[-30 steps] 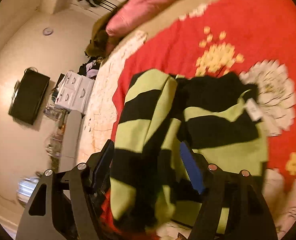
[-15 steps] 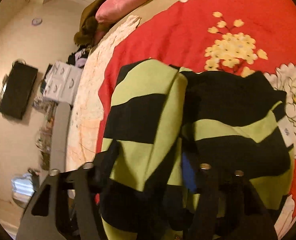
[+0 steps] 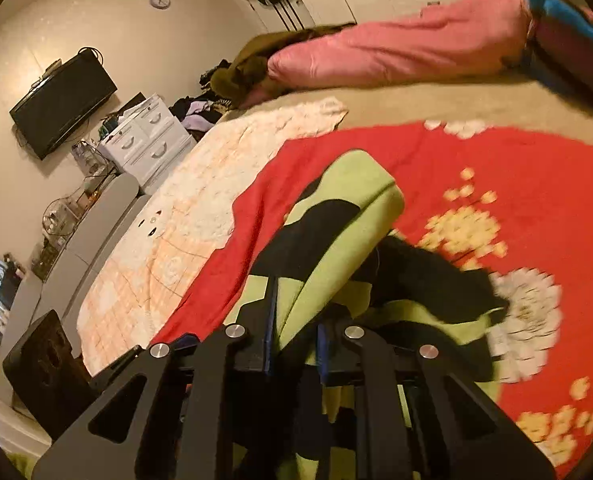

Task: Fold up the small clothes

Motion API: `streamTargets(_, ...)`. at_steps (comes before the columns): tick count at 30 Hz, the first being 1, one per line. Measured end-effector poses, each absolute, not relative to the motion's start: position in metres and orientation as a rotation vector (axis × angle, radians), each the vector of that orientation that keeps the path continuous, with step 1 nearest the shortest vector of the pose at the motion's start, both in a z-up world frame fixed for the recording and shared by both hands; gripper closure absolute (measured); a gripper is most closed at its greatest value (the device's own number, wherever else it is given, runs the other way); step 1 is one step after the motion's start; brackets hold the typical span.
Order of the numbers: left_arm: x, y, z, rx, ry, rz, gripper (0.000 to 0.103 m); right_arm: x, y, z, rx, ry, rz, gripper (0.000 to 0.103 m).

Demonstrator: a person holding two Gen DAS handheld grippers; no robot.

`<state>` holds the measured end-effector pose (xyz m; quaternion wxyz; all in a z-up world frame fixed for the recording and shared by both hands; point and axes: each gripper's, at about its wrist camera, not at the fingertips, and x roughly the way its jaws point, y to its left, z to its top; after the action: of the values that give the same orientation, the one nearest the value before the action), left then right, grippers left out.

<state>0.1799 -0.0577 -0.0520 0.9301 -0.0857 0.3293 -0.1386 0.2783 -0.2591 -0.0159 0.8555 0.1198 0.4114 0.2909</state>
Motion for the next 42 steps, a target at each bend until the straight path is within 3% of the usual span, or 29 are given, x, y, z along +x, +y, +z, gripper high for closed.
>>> streamTargets(5, 0.182, -0.070, -0.058, -0.132, 0.707, -0.299, 0.048, 0.277, -0.289, -0.020, 0.180, 0.856, 0.511, 0.088)
streamTargets(11, 0.189, -0.081, -0.076, -0.094, 0.799, -0.298, 0.048, 0.277, -0.305, -0.071, 0.093, 0.955, 0.383, 0.082)
streamTargets(14, 0.189, -0.083, -0.081, -0.079, 0.826, -0.295, 0.048, 0.273, -0.315, -0.077, 0.131, 0.945, 0.325, 0.062)
streamTargets(17, 0.189, -0.080, -0.081, -0.084, 0.819, -0.287, 0.048, 0.256, -0.326, -0.065, 0.181, 0.894, 0.311, 0.059)
streamTargets(19, 0.189, -0.078, -0.080, -0.089, 0.816, -0.283, 0.048, 0.244, -0.333, -0.057, 0.203, 0.869, 0.323, 0.050)
streamTargets(22, 0.188, -0.077, -0.077, -0.089, 0.804, -0.280, 0.048, 0.226, -0.339, -0.050, 0.223, 0.858, 0.349, 0.045)
streamTargets(26, 0.187, -0.077, -0.075, -0.086, 0.798, -0.274, 0.037, 0.211, -0.344, -0.057, 0.279, 0.918, 0.388, 0.026)
streamTargets(29, 0.187, -0.077, -0.076, -0.084, 0.803, -0.270, 0.037, 0.202, -0.353, -0.067, 0.388, 0.952, 0.412, 0.024)
streamTargets(31, 0.187, -0.077, -0.075, -0.082, 0.800, -0.267, 0.037, 0.201, -0.353, -0.079, 0.425, 0.995, 0.402, 0.016)
streamTargets(32, 0.187, -0.077, -0.075, -0.083, 0.800, -0.266, 0.037, 0.201, -0.351, -0.082, 0.422, 1.018, 0.389, 0.016)
streamTargets(33, 0.187, -0.077, -0.075, -0.082, 0.800, -0.265, 0.036, 0.200, -0.348, -0.086, 0.416, 1.036, 0.379, 0.023)
streamTargets(34, 0.187, -0.077, -0.075, -0.080, 0.800, -0.263, 0.036, 0.198, -0.345, -0.087, 0.422, 1.041, 0.390, 0.057)
streamTargets(35, 0.187, -0.076, -0.075, -0.078, 0.802, -0.260, 0.036, 0.198, -0.342, -0.088, 0.447, 1.053, 0.430, 0.075)
streamTargets(36, 0.187, -0.075, -0.075, -0.078, 0.803, -0.256, 0.036, 0.196, -0.337, -0.087, 0.467, 1.057, 0.448, 0.085)
streamTargets(42, 0.189, -0.065, -0.075, -0.114, 0.811, -0.234, 0.036, 0.187, -0.321, -0.079, 0.416, 1.053, 0.452, 0.086)
